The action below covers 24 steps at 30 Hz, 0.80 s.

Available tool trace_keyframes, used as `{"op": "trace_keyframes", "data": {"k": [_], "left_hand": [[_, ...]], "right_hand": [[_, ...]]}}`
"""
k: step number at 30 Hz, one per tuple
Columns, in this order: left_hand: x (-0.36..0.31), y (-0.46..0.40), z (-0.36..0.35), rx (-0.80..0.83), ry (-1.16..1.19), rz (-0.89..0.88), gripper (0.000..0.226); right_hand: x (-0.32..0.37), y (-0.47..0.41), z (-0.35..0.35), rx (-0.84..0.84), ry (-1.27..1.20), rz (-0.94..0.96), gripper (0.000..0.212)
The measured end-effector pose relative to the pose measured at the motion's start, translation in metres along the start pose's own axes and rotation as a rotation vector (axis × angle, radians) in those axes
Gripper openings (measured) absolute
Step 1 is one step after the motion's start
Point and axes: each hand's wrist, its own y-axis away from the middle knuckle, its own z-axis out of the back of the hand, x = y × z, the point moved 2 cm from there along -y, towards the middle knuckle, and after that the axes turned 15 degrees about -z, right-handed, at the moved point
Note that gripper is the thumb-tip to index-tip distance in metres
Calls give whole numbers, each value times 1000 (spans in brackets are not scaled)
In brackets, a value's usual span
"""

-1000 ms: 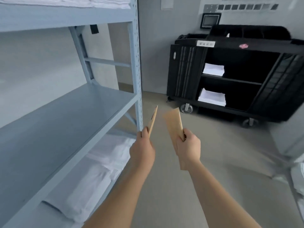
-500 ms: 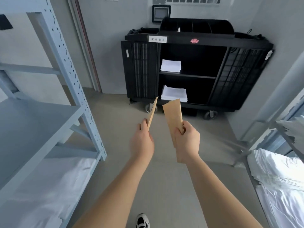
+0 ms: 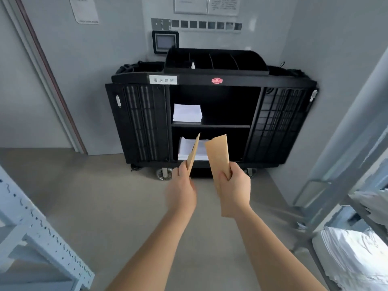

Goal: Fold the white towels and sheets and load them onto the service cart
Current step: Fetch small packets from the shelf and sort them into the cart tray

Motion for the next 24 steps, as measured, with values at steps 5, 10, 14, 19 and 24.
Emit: {"op": "trace_keyframes", "data": {"k": [5,10,14,19,24], "left_hand": [[10,-75,-43,54,-30,-32,44],[28,-147,-97,77,-60,-34,45],[38,-219,-148,63,-74,-46,42],[31,-338,-201,20,-71,-60,43],[20,-452,-231,-46,-59,-68,42]], "right_hand": [[10,-81,-18,-43,2,-21,18],[15,-169,-43,-46,-47,-53,29],[21,-257,-60,-25,-88,-60,22],[57,-387,-68,-55,-65,32,22],[103,-498,-72,-92,-53,130,30]]}}
